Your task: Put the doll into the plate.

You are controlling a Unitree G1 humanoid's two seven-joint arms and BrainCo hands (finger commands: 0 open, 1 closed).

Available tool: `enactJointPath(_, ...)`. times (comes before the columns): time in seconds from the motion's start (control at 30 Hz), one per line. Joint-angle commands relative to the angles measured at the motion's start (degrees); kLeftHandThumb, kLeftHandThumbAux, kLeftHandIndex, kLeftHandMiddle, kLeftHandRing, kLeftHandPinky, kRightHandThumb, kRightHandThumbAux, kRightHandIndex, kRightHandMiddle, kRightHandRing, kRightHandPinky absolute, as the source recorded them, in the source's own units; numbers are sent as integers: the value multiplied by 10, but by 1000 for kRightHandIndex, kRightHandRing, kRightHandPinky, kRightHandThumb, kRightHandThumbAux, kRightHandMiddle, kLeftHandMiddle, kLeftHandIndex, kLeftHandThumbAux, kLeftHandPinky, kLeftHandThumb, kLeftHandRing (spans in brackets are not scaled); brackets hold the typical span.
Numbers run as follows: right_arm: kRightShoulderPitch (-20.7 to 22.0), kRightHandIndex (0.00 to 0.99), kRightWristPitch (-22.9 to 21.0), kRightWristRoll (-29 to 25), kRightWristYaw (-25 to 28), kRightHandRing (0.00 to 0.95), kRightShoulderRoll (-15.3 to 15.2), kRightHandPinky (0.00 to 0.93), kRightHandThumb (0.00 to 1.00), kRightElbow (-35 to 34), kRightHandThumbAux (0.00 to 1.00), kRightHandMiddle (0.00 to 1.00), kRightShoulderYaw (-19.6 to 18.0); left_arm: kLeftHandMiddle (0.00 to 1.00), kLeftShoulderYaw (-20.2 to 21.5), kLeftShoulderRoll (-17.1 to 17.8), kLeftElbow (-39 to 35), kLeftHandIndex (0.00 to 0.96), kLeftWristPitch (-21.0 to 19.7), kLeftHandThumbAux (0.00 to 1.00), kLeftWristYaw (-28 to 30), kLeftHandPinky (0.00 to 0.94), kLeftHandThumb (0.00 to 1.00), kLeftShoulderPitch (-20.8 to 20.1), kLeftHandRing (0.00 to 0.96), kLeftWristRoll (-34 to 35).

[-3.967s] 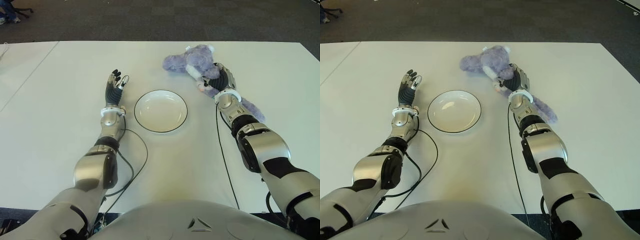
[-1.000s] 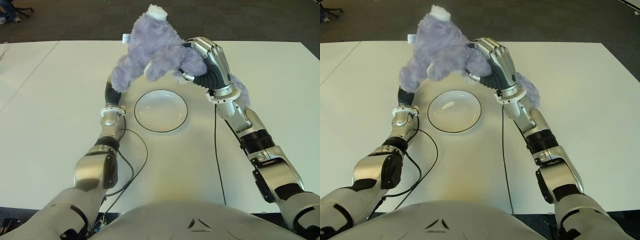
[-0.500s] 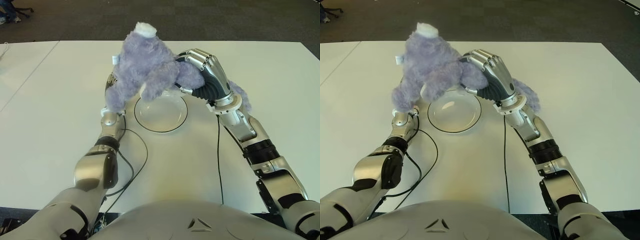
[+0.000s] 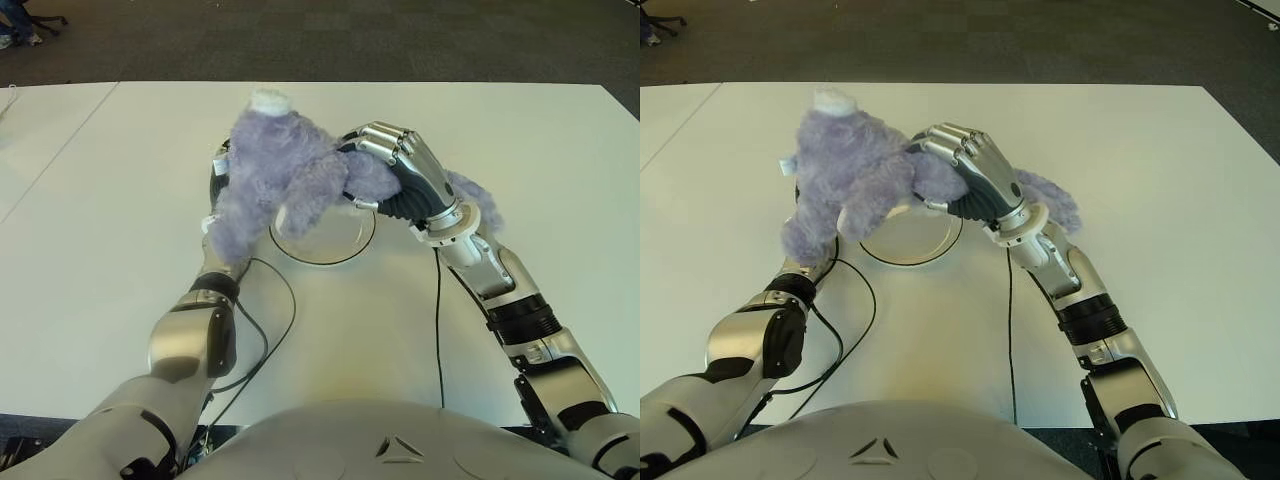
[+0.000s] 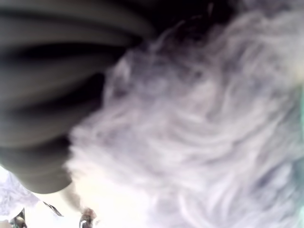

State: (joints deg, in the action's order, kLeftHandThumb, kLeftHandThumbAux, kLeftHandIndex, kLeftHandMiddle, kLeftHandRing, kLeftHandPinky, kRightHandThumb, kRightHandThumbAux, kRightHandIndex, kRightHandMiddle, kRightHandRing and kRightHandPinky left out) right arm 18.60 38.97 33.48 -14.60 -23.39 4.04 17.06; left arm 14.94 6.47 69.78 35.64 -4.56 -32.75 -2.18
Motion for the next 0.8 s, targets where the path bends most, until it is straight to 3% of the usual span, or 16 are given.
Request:
enactJointPath(0.03, -23, 777, -13, 13, 21, 901, 5, 906, 433, 44, 752, 915, 10, 142, -4, -49, 79, 104, -77, 455, -9, 129, 0, 108, 130, -4)
enactJointPath(0.27, 24, 796, 8, 66, -70, 902, 29, 902, 440, 253, 729, 923, 33, 139, -2, -51, 79, 94, -82, 458, -5, 119, 0, 107, 124, -1)
enactJointPath(0.43, 37, 792, 3, 84, -106, 900, 40, 899, 462, 305, 711, 917, 42, 145, 0, -53, 79, 94, -81, 456, -3, 84, 0, 107, 125, 2)
enactJointPath(0.53, 42, 792, -2, 97, -126, 900, 42, 900, 472, 332, 701, 917, 50, 158, 2, -53, 79, 97, -81, 456, 0, 157, 0, 108, 145, 3)
enactJointPath(0.67, 48, 794, 1, 108, -149, 899, 37, 902, 481, 366, 688, 920, 59, 150, 2, -56, 79, 99, -73, 432, 2, 87, 0, 111, 139, 3)
enactJointPath(0.8, 56, 796, 3, 113, -166, 899, 35, 903, 485, 391, 682, 922, 68, 145, -1, -57, 78, 100, -71, 425, -2, 87, 0, 112, 134, 0)
